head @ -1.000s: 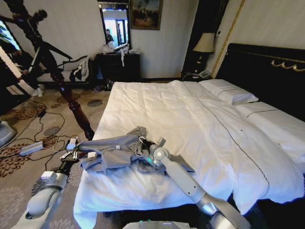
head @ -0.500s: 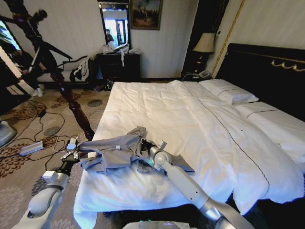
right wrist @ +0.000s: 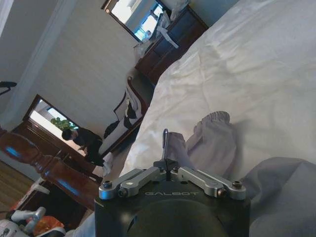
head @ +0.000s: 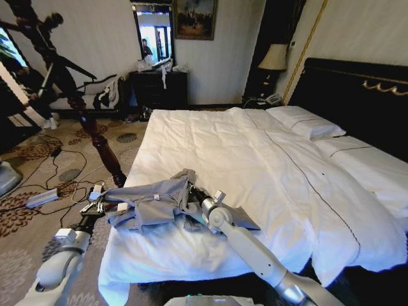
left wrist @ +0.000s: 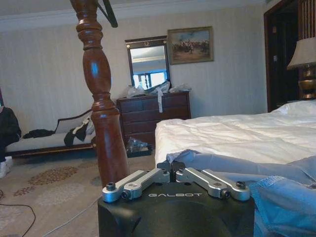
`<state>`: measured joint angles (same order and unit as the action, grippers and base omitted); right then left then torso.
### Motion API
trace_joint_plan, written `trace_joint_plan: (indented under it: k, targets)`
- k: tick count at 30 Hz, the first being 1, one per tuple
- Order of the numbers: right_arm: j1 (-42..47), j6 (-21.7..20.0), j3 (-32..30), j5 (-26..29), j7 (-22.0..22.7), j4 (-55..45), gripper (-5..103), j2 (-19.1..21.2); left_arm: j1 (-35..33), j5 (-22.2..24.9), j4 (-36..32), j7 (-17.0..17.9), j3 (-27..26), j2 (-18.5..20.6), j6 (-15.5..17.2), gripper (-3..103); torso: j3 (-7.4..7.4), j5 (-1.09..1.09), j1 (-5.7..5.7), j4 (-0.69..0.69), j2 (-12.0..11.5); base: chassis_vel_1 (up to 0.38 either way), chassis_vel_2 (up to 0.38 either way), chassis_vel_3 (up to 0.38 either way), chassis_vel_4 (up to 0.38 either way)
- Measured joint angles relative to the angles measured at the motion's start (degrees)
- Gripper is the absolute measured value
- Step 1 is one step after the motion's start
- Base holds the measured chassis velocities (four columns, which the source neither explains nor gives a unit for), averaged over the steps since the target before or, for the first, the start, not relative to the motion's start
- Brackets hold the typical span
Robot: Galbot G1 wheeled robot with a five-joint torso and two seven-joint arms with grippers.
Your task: Pick up the clothes from the bed and hang them on the clothes hanger.
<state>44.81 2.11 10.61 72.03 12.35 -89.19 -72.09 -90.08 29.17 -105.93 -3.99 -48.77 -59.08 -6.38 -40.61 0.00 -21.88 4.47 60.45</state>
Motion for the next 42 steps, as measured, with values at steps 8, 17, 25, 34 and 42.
trace_joint_plan:
  k: [8, 17, 25, 34, 42]
  targets:
    - [-1.05, 0.26, 0.25, -1.13, -1.08, 3.07, 0, -1.33, -0.25, -0.10, -0.09, 0.20, -0.14, -0.07, 0.00, 0, 0.00, 0.00, 0.00, 0.00, 0.00, 0.000, 0.000, 0.000, 0.000]
    - [-3.35, 0.31, 0.83, -2.00, -1.86, 6.18, 0, -2.53, -0.30, -0.17, 0.02, 0.29, -0.15, -0.12, 0.00, 0, 0.00, 0.00, 0.00, 0.00, 0.00, 0.000, 0.000, 0.000, 0.000]
    - [-3.98, 0.33, 0.98, -3.17, -2.07, 7.85, 0, -3.25, -0.31, -0.18, 0.39, 0.36, -0.25, 0.14, -0.15, 0, 0.00, 0.00, 0.00, 0.00, 0.00, 0.000, 0.000, 0.000, 0.000]
    - [-4.30, 0.38, 1.03, -3.60, -2.36, 8.93, 21, -3.47, -0.27, -0.13, 0.64, 0.39, -0.26, 0.26, -0.22, 0, 0.00, -0.01, 0.00, 0.00, 0.00, 0.000, 0.000, 0.000, 0.000]
    - [-4.36, 0.29, 1.01, -3.60, -2.81, 9.39, 54, -3.72, -0.25, -0.14, 0.91, 0.39, -0.22, 0.18, -0.40, 0, 0.00, 0.00, 0.00, 0.00, 0.00, 0.000, 0.000, 0.000, 0.000]
